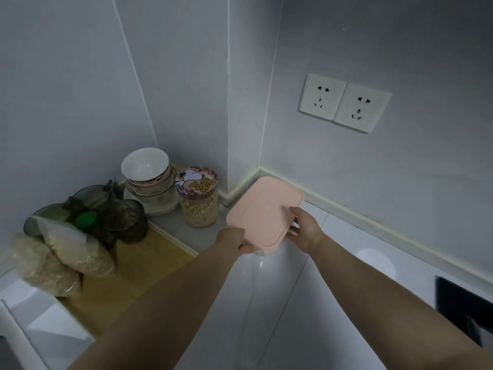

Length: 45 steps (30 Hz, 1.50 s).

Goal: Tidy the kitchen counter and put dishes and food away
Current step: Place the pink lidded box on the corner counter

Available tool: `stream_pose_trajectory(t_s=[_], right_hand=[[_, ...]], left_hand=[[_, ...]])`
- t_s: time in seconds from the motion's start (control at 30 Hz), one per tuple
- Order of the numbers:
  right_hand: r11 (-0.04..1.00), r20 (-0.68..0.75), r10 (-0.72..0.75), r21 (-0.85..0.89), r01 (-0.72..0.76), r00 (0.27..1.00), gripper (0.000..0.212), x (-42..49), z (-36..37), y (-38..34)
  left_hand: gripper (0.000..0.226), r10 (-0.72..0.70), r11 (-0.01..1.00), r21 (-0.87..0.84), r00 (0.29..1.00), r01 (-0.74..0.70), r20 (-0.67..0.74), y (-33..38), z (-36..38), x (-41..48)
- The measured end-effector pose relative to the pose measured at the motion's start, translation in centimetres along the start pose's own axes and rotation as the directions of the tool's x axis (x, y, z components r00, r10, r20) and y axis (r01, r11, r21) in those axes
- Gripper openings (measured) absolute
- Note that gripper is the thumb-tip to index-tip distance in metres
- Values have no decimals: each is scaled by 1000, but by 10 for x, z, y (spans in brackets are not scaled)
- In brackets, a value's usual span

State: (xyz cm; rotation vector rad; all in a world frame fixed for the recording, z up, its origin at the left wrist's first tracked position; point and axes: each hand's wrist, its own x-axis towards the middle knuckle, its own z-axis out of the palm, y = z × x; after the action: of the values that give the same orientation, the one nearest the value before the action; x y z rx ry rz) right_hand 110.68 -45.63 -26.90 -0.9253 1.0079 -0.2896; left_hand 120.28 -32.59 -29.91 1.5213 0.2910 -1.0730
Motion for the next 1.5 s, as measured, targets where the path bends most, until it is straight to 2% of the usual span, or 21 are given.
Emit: stream_pose_trajectory(t_s=[0.1,0.2,0.3,0.37,0.47,0.57,0.63,0.7,0.77,0.97,1.1,1.2,1.3,1.37,1.4,1.43,1.5], right_hand=[[999,4,1,-32,-1,1000,34,12,6,-5],[998,25,13,-61,-11,1000,29,18,10,-10],[998,51,14,-58,-11,999,27,25,15,-14],[997,50,1,-73,3,999,25,30,19,-16],[974,19,-95,-205,97,995,36,39,26,-11],[893,0,-223,-401,204,975,60,45,29,-1],[884,-21,-257,-409,227,966,67,48,29,3],[882,-53,-275,-411,230,960,61,51,32,3],[864,-69,-271,-457,211,960,57,52,33,0],[798,-44,-221,-583,155,974,75,54,28,-4],[792,-54,-169,-602,103,984,78,57,27,-2],[857,-59,-94,-513,50,994,71,53,24,2],[864,-89,-67,-503,13,994,64,40,21,8],[819,-79,-84,-573,23,993,57,27,18,10],[797,-70,-102,-603,39,992,51,15,13,10],[781,-58,-124,-622,62,991,45,6,9,9],[728,-44,-205,-675,122,978,35,-16,-4,5]], left_hand=[[35,4,1000,-16,1000,-4,2,13,2,7],[35,-6,998,-64,1000,6,-4,21,2,14],[24,-27,995,-94,1000,27,-6,29,3,17],[29,-25,992,-124,1000,24,-12,34,3,22],[38,-14,989,-145,1000,12,-10,38,3,28],[35,-11,985,-171,1000,8,-18,40,3,37],[34,-10,992,-124,999,5,-33,39,5,42],[28,-3,993,-116,999,-2,-44,39,6,46],[19,5,994,-113,999,-11,-50,41,5,48],[12,1,992,-129,999,-8,-53,47,10,43],[29,11,987,-159,999,-17,-37,42,6,44],[43,23,988,-156,1000,-21,14,33,-2,38],[53,-68,995,-53,980,79,188,23,-6,25],[38,-100,993,85,968,83,229,21,-2,7],[22,-83,986,158,975,50,208,20,1,-4],[16,-59,978,206,978,18,198,22,5,-13],[29,6,946,315,972,-81,233,24,20,-36]])
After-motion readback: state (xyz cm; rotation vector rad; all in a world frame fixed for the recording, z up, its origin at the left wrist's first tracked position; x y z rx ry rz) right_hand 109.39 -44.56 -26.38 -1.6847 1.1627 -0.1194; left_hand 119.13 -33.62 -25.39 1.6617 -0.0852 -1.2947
